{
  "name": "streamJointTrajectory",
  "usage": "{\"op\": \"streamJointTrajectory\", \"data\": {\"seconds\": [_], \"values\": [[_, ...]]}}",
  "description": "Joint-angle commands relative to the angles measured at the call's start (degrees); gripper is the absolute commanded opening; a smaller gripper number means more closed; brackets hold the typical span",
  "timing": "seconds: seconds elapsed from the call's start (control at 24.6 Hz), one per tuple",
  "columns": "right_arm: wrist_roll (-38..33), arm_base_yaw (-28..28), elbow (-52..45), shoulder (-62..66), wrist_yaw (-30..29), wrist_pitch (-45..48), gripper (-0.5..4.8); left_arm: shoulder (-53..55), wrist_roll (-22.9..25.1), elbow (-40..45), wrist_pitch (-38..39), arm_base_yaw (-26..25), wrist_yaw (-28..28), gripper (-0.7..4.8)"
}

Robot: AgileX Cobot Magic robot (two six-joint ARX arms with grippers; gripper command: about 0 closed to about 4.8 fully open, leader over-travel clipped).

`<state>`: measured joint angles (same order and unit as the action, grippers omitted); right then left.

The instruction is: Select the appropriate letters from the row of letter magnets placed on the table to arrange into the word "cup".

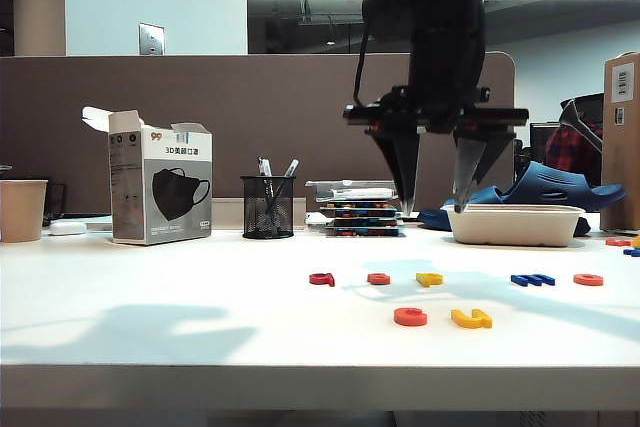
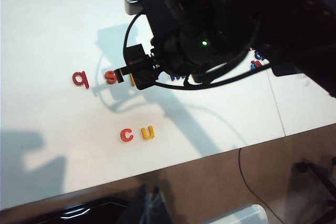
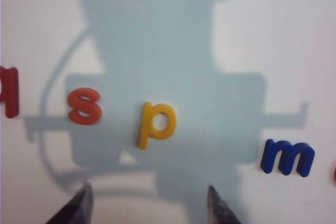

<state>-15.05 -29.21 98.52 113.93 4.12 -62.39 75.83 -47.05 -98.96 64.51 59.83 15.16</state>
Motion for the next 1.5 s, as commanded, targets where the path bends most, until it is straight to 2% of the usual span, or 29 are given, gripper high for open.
{"op": "streamJointTrajectory", "data": {"seconds": [0.04,0.2,0.33,1.06,1.5], "values": [[1.4,0.2,0.2,0.9,0.0,1.5,2.74,-0.1,0.1,-0.2,-0.3,0.0,0.3,-0.05],[1.8,0.2,0.1,2.2,-0.4,3.1,2.74,-0.1,0.1,-0.2,-0.3,0.0,0.3,-0.05],[2.2,0.3,0.0,3.5,-2.9,3.5,2.74,-0.1,0.1,-0.2,-0.3,0.0,0.3,-0.05],[-1.7,0.4,-4.7,4.7,-2.5,7.2,2.74,-0.1,0.1,-0.2,-0.3,0.0,0.3,-0.05],[-3.8,2.4,-4.8,4.7,-2.8,8.7,2.74,-0.1,0.1,-0.2,-0.3,0.0,0.3,-0.05]]}}
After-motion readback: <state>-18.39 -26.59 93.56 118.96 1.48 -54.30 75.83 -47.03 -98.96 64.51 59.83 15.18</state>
